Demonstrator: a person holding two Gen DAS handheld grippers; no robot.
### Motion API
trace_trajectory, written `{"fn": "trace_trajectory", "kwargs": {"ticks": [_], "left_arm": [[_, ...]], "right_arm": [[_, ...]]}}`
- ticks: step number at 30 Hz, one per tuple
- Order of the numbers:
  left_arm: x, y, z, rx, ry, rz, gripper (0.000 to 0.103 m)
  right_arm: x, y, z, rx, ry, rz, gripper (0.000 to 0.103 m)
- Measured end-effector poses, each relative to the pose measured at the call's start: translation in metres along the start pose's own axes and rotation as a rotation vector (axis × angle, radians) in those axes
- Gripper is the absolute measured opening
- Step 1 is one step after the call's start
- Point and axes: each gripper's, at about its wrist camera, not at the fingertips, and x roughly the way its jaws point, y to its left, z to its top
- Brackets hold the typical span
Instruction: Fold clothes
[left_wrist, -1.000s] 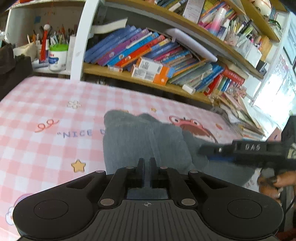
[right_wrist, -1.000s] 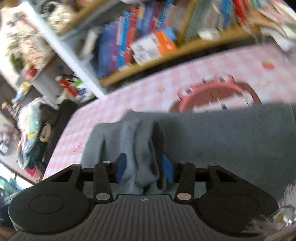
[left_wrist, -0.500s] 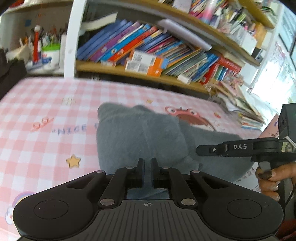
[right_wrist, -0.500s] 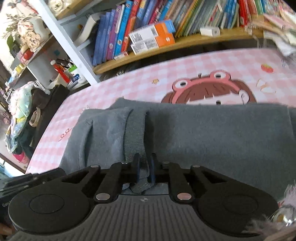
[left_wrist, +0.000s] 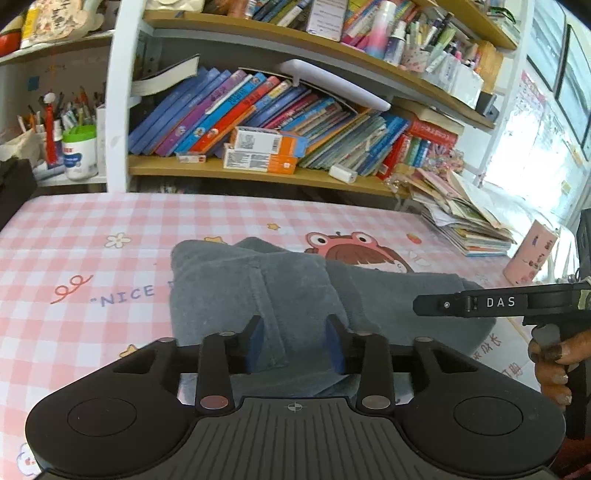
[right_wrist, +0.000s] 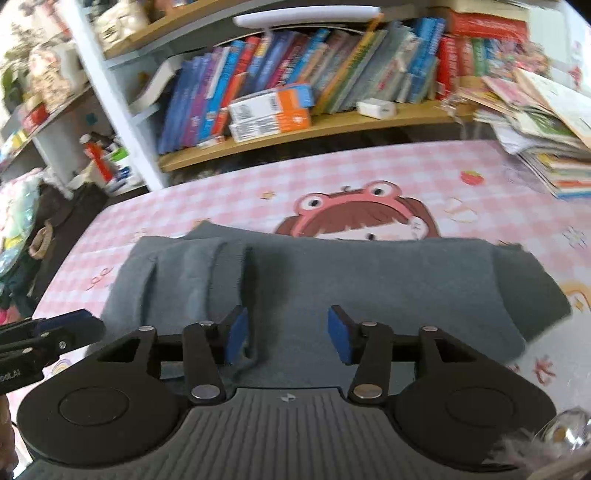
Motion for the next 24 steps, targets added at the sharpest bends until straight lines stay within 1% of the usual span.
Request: {"fn": "trace_trajectory", "kwargs": {"ticks": [5,9,10,11,12,15,20,24], "left_arm": [[0.007,-0.010,-0.001,0.032,0.011,-0.035,0.049],[0.015,-0.020,0.000,0.059,0.026,-0.045,0.052],[0.017,-0.023,0.000,0.067,0.029,-0.047,0.057],[0.019,-0.025,0.000,0.075,0.031,-0.048,0.064],[0.020,-0.029,0.000,0.083,0.031,-0.050,0.066],[0.023,-0.040,0.001,0.108,0.031,-0.061,0.067],[0.029,-0.059,0.000,0.136,0.039,-0.050,0.072],[0.035,-0.074,0.002,0.142,0.039,-0.035,0.073]], "right_arm": [[-0.010,-0.014,-0.009,0.054,-0.001,-0.052,0.055],[-0.016,-0.028,-0.016,0.108,0.002,-0.090,0.065],[-0.017,-0.033,-0.017,0.128,0.005,-0.100,0.067],[-0.018,-0.038,-0.019,0.151,0.008,-0.110,0.068],[-0.019,-0.044,-0.020,0.176,0.011,-0.119,0.069],[-0.022,-0.066,-0.024,0.276,0.024,-0.142,0.069],[-0.027,-0.103,-0.028,0.435,0.035,-0.158,0.069],[-0.028,-0.128,-0.028,0.512,0.044,-0.148,0.069]]}}
